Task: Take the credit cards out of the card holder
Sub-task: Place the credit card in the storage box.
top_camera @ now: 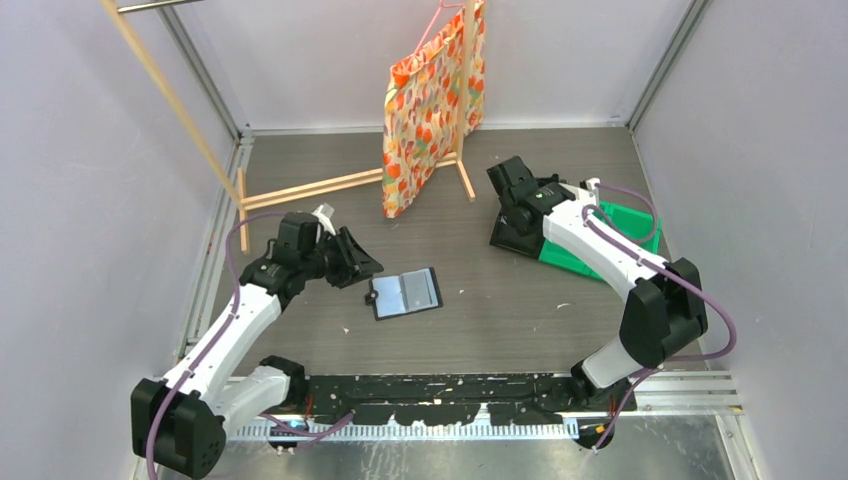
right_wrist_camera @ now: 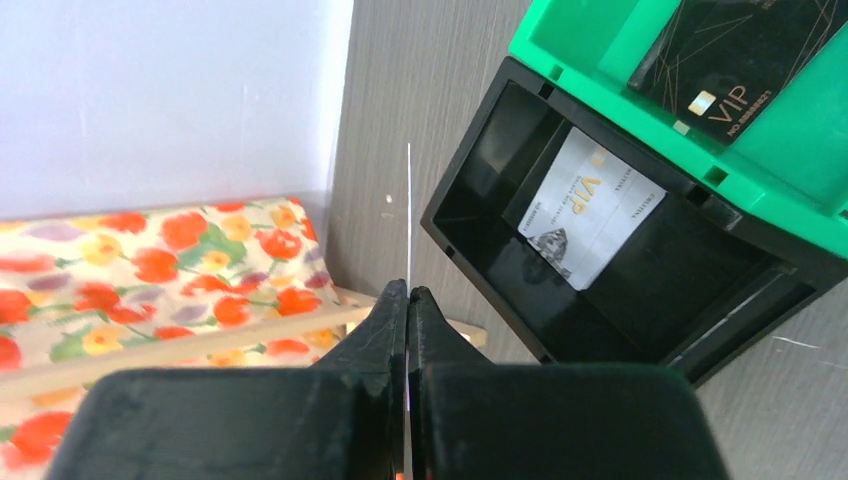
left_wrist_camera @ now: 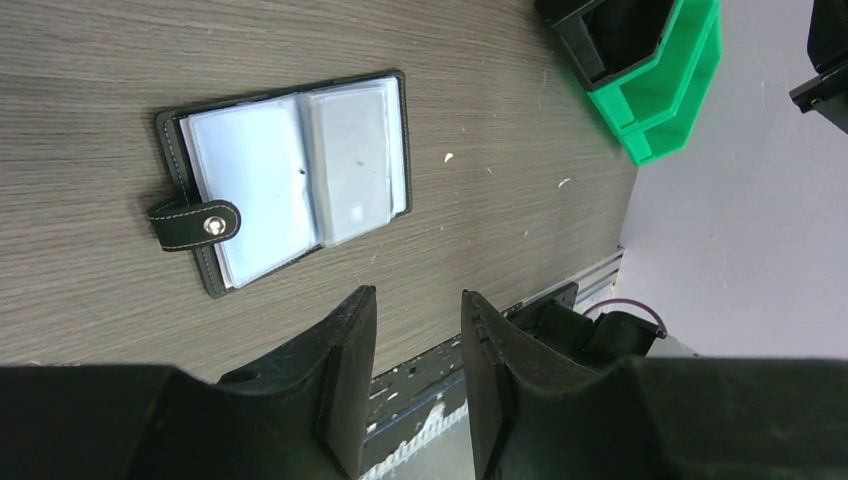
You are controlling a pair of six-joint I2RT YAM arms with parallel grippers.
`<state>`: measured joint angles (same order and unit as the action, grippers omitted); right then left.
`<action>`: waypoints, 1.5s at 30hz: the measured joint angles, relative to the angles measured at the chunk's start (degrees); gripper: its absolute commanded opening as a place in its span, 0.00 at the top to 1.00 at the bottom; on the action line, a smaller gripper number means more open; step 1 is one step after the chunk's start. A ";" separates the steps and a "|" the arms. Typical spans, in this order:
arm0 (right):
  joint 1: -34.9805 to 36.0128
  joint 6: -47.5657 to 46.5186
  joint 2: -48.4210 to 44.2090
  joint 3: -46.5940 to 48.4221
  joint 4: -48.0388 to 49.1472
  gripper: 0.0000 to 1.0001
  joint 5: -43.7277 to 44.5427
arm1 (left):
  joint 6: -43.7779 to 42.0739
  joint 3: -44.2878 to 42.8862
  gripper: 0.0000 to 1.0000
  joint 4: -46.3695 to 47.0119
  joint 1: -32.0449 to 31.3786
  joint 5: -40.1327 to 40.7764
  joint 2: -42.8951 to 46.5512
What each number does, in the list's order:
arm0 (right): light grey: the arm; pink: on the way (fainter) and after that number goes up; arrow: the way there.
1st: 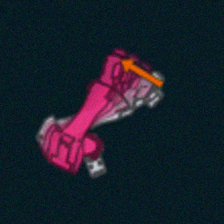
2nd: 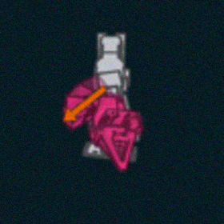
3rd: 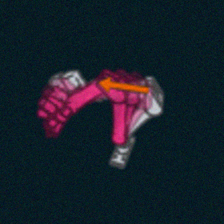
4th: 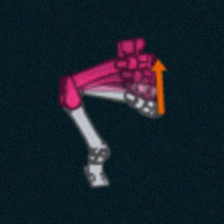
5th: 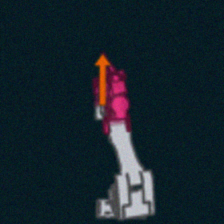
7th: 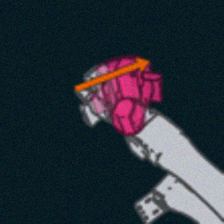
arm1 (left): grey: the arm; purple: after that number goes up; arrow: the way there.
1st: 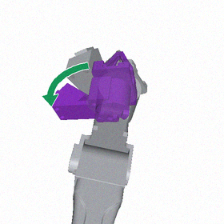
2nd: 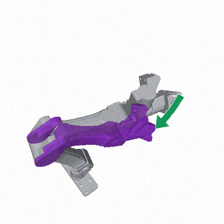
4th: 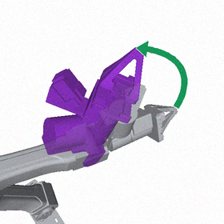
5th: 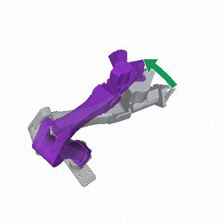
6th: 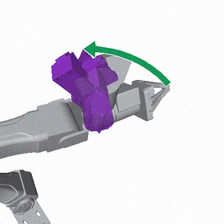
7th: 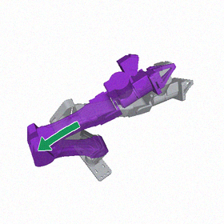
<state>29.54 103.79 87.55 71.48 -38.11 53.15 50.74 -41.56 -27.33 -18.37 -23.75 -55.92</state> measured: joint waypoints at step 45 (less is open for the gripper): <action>-5.25 14.56 13.44 -15.26 28.44 0.55 -3.91 | -0.48 2.43 0.62 3.76 0.00 -2.91 -4.17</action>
<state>24.29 118.34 100.99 56.23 -9.67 49.23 50.26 -39.13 -23.57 -18.37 -26.65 -60.10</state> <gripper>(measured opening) 0.448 0.381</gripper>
